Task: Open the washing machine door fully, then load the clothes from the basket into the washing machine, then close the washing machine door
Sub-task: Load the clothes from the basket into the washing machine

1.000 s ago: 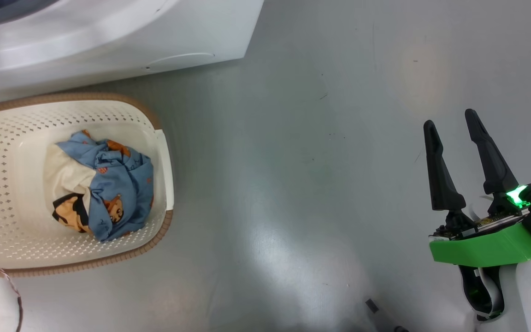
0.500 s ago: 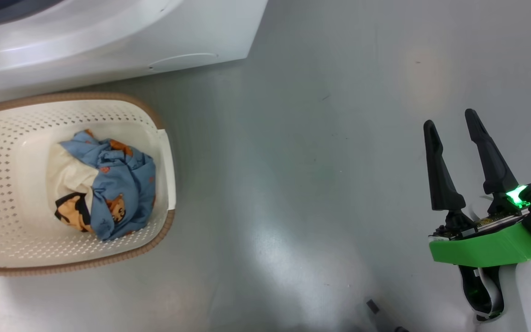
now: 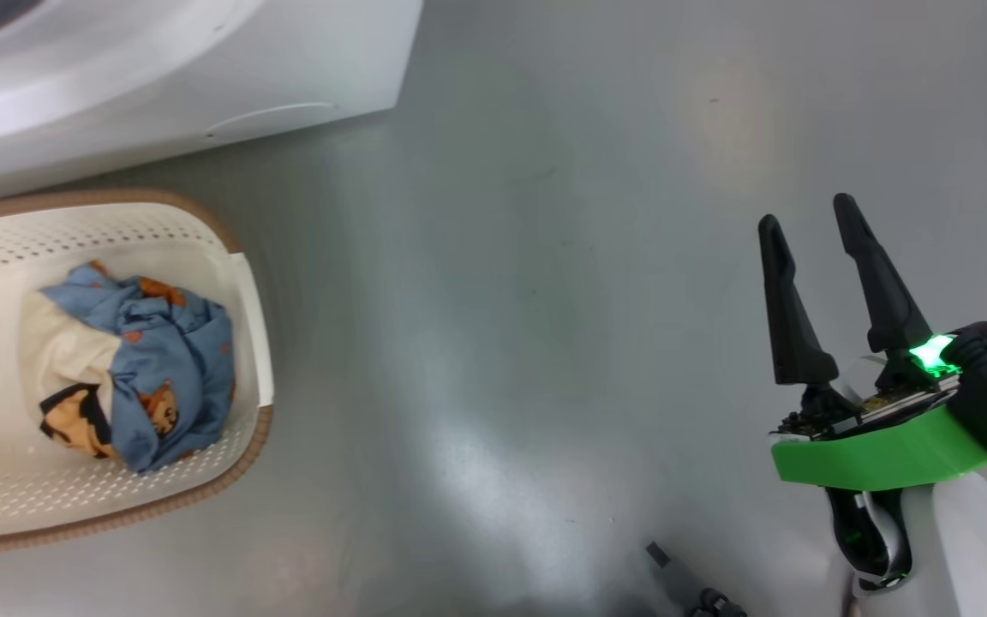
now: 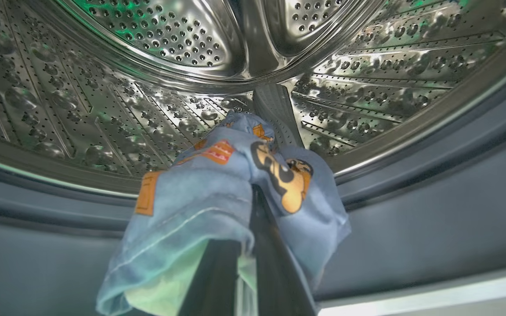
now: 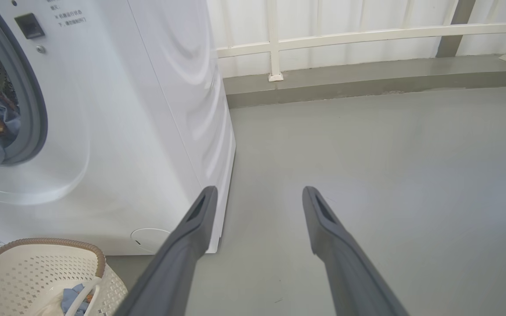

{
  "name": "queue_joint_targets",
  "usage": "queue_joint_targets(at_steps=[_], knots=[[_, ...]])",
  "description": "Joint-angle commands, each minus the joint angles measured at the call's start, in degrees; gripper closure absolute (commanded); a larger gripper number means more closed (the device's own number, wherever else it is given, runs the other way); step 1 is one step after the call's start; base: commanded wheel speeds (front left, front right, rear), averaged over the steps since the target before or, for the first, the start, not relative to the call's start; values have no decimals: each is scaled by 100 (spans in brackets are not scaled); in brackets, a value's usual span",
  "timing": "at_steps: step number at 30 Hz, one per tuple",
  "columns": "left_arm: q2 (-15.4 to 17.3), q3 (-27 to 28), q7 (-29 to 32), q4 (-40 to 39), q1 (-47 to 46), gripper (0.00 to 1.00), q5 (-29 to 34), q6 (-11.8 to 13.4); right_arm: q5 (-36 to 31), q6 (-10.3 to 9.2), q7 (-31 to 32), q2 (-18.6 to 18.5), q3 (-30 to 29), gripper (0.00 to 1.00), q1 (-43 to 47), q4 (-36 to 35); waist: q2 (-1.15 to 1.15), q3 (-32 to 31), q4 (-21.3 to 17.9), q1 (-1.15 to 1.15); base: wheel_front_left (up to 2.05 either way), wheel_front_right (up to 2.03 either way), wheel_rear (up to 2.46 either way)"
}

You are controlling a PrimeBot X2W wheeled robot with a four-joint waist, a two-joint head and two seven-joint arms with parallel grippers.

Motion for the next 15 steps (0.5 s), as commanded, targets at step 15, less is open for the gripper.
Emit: queue_joint_targets(at_steps=[15], knots=[[414,47,-1060,1273,-1648,100,643,37,155,9,-27,116,544,0,-126,-35,0,291,-584,0,0,0,0]])
